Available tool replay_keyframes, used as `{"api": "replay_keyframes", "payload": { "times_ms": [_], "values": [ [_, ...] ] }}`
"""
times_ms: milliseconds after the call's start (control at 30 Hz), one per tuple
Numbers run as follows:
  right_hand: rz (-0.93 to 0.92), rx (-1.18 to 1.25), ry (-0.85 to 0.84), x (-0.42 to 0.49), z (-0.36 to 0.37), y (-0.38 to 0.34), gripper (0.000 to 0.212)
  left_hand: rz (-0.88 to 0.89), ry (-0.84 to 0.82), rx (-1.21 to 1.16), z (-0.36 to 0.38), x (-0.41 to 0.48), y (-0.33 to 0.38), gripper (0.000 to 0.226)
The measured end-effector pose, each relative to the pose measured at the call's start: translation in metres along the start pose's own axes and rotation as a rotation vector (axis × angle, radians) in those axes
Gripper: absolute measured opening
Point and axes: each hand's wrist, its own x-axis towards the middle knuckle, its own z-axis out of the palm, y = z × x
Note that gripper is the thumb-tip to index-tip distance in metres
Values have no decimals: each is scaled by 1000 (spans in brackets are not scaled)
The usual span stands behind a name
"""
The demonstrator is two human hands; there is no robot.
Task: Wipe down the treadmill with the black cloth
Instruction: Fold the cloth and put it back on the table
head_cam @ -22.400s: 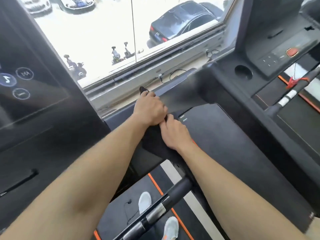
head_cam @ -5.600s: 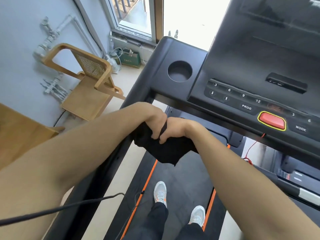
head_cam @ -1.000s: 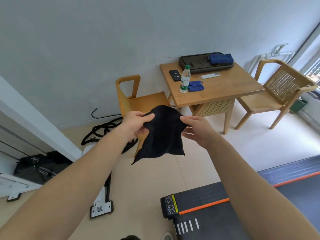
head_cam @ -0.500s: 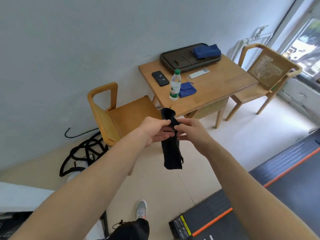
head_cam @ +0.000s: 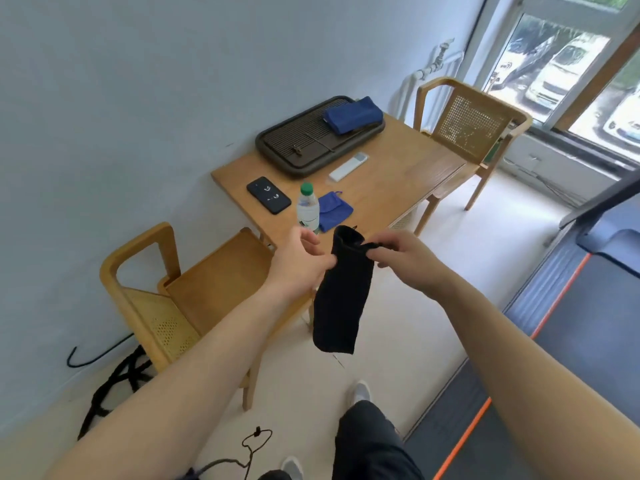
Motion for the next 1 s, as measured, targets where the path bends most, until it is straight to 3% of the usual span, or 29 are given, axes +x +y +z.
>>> {"api": "replay_keyframes", "payload": {
  "times_ms": [67, 167, 267, 367, 467, 567, 700, 867, 1000],
  "values": [
    [13, 34, -20, 23, -27, 7, 21, 135, -22, 36, 12, 31, 6, 71],
    [61, 155, -92, 62, -75, 22, 24, 146, -288, -31, 40, 83, 23, 99],
    [117, 213, -132, 108, -127, 43, 25, 77, -403, -122, 73, 141, 44, 77],
    [193, 211, -92, 161, -176, 54, 22, 58, -319, -108, 94, 193, 71, 32],
    [134, 76, -90, 219, -225, 50, 20, 27, -225, -270, 106, 237, 112, 17],
    [-31, -18, -94, 272, -267, 33, 21, 101, -102, -317, 108, 269, 160, 13],
    [-104, 36, -101, 317, -303, 14, 27, 127, -12, -301, 101, 298, 200, 10],
    [-9, -44, -169, 344, -299, 64, 27, 53, -14, -55, 115, 335, 178, 9],
    [146, -102, -231, 350, -267, 147, 25, -83, -130, 145, 154, 360, 120, 9]
  ]
}}
